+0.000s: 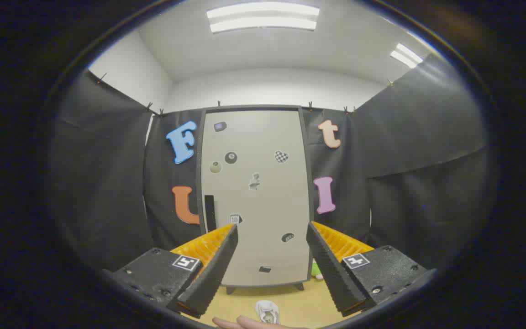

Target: Open the shoe cabinet door, grab the shoes and put them into the shoe cabinet, then close the shoe cabinet door.

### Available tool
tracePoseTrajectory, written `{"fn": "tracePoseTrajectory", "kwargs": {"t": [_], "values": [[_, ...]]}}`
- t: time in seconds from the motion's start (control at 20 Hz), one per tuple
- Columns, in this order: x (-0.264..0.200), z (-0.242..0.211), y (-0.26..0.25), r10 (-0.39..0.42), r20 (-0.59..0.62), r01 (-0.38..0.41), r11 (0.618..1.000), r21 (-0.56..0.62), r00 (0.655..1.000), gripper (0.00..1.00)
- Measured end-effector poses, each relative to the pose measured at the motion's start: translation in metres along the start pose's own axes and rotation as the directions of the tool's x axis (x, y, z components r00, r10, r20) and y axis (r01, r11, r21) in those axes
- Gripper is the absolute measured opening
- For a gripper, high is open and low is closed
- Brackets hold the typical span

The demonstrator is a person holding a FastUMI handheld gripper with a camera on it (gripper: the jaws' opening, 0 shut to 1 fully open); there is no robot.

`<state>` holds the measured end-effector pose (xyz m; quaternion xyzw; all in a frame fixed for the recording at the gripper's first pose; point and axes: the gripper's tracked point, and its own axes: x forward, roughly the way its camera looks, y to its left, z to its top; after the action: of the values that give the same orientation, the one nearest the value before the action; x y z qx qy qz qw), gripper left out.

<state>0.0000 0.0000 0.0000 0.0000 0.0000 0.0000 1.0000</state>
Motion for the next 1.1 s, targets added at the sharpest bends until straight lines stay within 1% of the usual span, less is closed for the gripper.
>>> {"fn": "tracePoseTrajectory", "kwargs": {"t": [0.2,0.4,0.6,0.75,0.8,0.9,0.95,1.05,1.1], "values": [[0.009,-0.008,-0.002,-0.002,-0.026,0.002,1.0,0.006,1.0,0.99],[0.015,-0.014,0.002,0.013,-0.06,-0.013,1.0,-0.005,0.998,0.99],[0.018,-0.014,0.004,0.013,-0.055,-0.013,1.0,-0.015,0.998,0.99],[0.032,-0.016,0.008,-0.003,-0.048,0.001,0.999,-0.043,0.999,0.98],[0.039,-0.019,0.013,0.004,-0.053,-0.007,0.999,-0.05,0.999,0.99],[0.054,-0.025,0.038,0.071,-0.07,-0.074,0.996,-0.041,0.995,0.98],[0.062,-0.028,0.048,0.089,-0.077,-0.092,0.995,-0.033,0.993,0.98],[0.083,-0.033,0.062,0.103,-0.087,-0.107,0.993,-0.04,0.991,0.98],[0.096,-0.036,0.068,0.097,-0.086,-0.102,0.993,-0.059,0.992,0.98]]}}
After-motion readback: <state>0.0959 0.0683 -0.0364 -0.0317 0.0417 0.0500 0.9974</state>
